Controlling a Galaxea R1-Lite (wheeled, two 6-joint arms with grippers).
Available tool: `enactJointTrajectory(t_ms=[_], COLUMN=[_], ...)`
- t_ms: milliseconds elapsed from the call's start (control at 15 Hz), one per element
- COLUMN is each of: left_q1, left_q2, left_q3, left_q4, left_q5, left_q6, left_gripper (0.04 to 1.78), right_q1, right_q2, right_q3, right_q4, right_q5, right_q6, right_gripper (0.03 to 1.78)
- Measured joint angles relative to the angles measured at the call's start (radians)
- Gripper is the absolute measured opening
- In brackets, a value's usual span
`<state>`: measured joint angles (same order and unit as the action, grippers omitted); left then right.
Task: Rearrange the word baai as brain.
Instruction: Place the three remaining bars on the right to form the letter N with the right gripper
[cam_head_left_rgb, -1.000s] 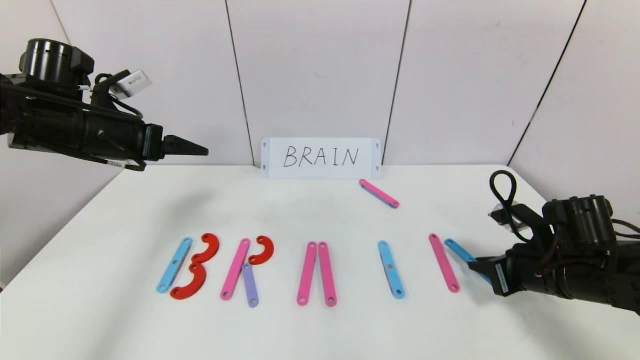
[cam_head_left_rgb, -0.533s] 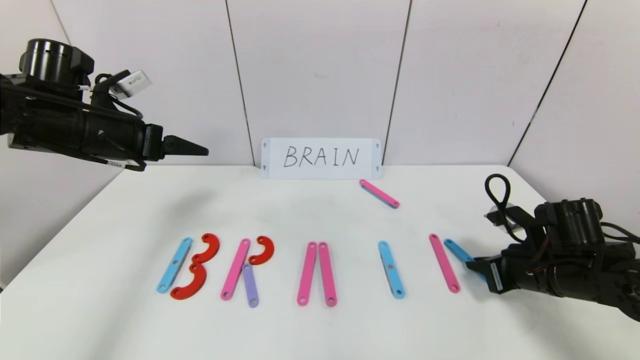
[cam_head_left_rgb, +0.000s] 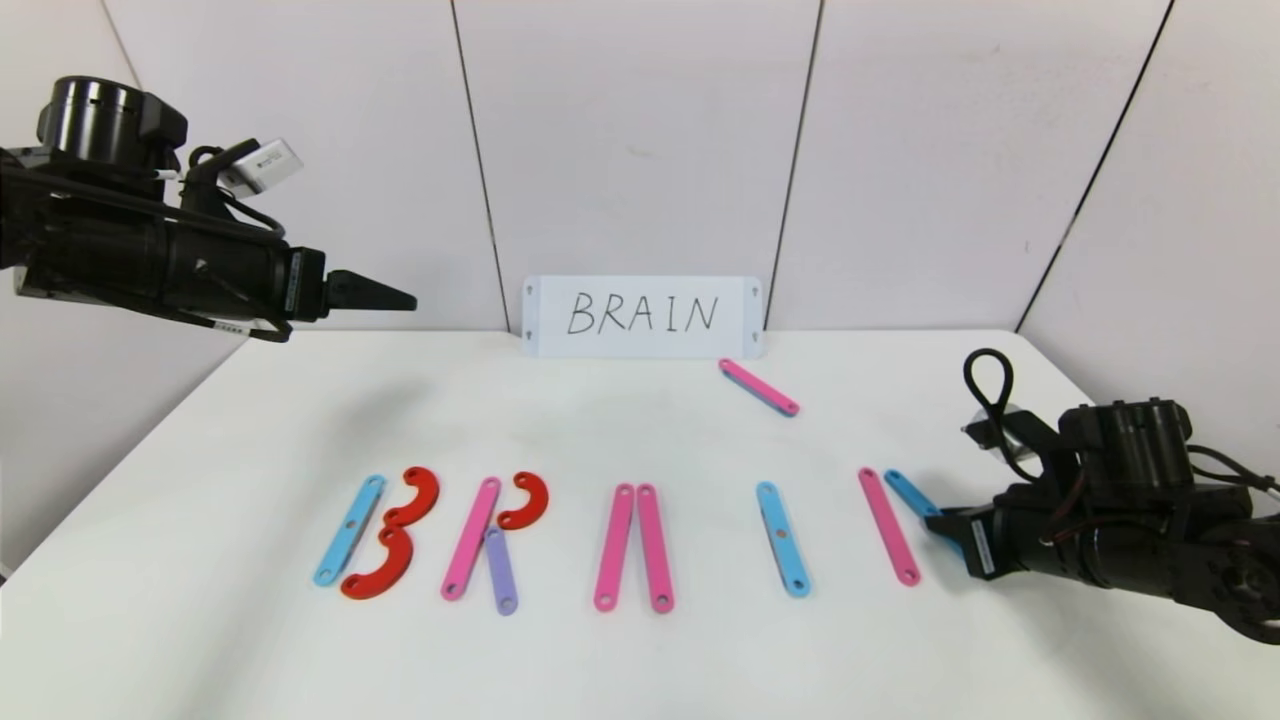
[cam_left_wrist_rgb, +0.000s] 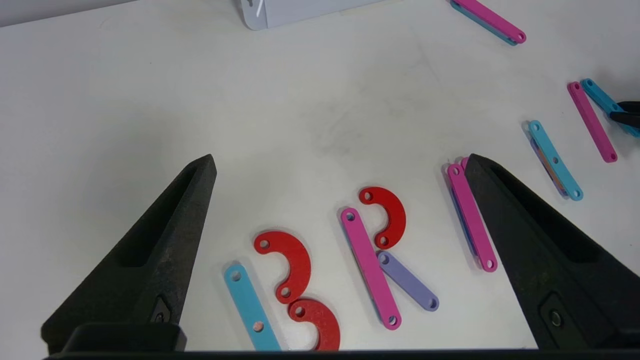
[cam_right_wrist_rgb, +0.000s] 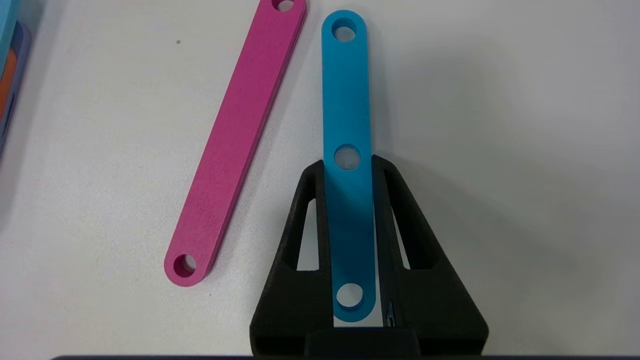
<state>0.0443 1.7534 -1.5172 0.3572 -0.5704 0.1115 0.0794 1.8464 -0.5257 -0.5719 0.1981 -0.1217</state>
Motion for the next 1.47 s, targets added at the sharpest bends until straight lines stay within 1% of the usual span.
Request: enactJointTrajectory(t_ms=[467,600,667,733,867,1067,1133,1200,1267,1333,1467], left_q1=[0.000,0.000,0.000,0.000,0.000,0.000,0.000,-0.002,-0.004,-0.005,-0.007], left_q2=[-0.001,-0.001,-0.001,-0.001,-0.001,0.000,0.000,0.000,0.000,0.001,0.001], left_q3=[0.000,0.000,0.000,0.000,0.001,0.001,0.001,0.001,0.002,0.003,0.004], left_q4=[0.000,0.000,0.000,0.000,0.000,0.001,0.001,0.001,0.001,0.001,0.001], left_q5=[0.000,0.000,0.000,0.000,0.000,0.000,0.000,0.000,0.000,0.000,0.001], left_q6=[0.000,0.000,0.000,0.000,0.000,0.000,0.000,0.000,0.000,0.000,0.000], left_gripper=[1.74,1.74,1.74,1.74,1.74,1.74,1.74,1.74,1.74,1.74,1.74], right_q1=[-0.002,-0.004,-0.006,-0.009,-0.016,-0.026,-0.027,-0.027,-0.027,-0.027,-0.025], right_q2=[0.027,0.029,0.029,0.029,0.027,0.022,0.020,0.018,0.016,0.014,0.006], right_q3=[-0.001,0.001,0.001,0.002,0.004,0.004,0.006,0.009,0.012,0.013,0.001], right_q4=[-0.023,-0.042,-0.044,-0.045,-0.047,-0.050,-0.064,-0.087,-0.105,-0.111,-0.113], right_q5=[0.001,0.002,0.002,0.003,0.006,0.008,0.009,0.012,0.015,0.015,0.015], right_q6=[0.001,0.003,0.004,0.004,0.006,0.006,0.011,0.014,0.016,0.017,0.018], right_gripper=[0.28,0.32,0.38,0.45,0.71,1.22,1.38,1.49,1.59,1.66,1.73])
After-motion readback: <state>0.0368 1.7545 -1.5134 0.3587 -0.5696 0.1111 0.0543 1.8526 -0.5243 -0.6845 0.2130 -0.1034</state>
